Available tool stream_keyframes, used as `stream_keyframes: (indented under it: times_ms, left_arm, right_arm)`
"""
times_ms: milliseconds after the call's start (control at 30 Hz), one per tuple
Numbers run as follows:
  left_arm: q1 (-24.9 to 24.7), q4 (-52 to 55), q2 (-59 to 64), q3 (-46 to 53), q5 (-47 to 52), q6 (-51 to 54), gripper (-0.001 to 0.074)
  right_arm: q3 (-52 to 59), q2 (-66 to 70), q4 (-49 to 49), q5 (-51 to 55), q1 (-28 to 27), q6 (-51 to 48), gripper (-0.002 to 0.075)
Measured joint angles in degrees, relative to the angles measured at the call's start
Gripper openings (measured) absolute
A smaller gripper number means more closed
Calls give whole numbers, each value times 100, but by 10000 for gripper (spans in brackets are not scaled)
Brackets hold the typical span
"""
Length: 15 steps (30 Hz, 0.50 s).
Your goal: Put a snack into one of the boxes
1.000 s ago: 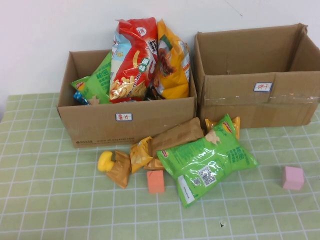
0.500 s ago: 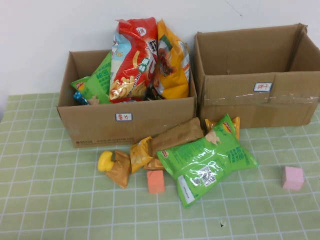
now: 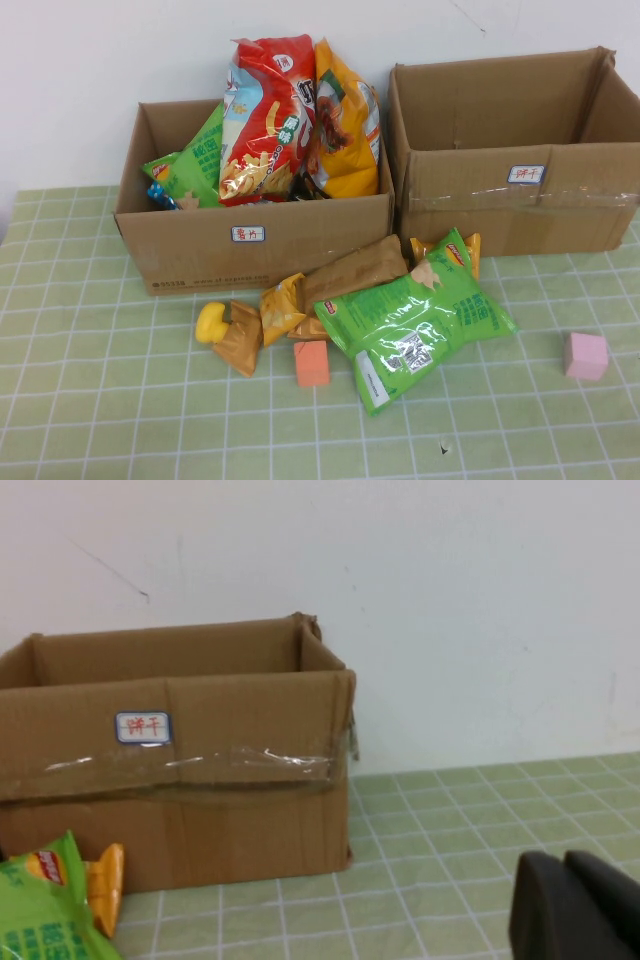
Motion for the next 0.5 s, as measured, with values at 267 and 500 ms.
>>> stream_keyframes:
  times_ms: [267, 500]
  left_arm:
    - [0, 0, 0, 0, 0, -14, -3]
    - [0, 0, 0, 0, 0, -14, -3]
  right_arm:
    - [0, 0, -19, -225, 0, 172, -2]
    - [0, 0, 3472, -594, 0, -1994, -2]
